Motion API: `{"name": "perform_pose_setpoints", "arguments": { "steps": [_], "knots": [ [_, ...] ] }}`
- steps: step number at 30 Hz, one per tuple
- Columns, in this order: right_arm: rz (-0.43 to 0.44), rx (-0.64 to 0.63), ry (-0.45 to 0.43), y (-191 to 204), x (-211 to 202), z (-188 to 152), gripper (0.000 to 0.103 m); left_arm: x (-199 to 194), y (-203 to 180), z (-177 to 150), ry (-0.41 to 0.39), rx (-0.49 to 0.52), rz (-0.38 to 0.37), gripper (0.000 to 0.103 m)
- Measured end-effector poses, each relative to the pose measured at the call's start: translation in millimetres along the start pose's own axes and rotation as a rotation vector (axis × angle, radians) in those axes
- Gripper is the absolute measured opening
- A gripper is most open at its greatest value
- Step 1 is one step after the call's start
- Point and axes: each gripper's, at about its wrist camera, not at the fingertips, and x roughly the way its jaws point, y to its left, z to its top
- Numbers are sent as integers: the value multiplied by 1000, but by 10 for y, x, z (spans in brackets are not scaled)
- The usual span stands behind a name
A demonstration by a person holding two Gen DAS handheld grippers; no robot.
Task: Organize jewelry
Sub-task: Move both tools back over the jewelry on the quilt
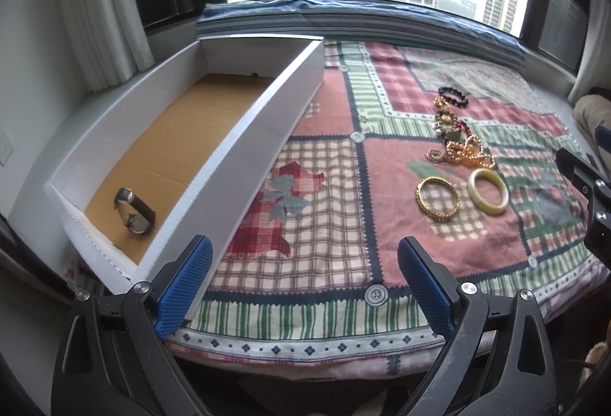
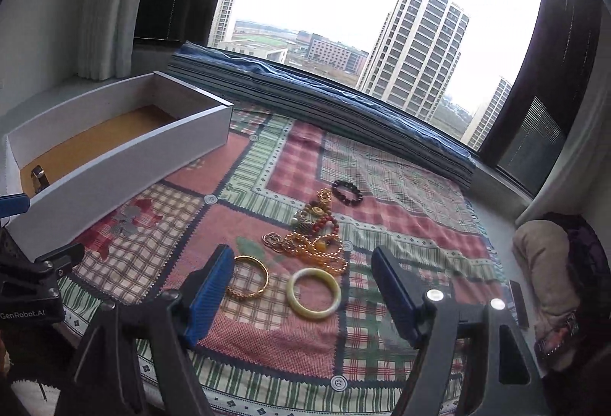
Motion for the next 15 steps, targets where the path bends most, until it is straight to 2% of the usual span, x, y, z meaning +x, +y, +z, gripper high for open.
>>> {"name": "perform_pose_setpoints", "arguments": {
  "steps": [7, 15],
  "knots": [
    [-27, 14, 28, -96, 38, -117, 76, 35, -30, -42, 17, 10, 5, 98],
    [6, 66, 50, -267, 110, -234, 76, 148, -15, -93, 45, 11, 5, 98]
  ]
}}
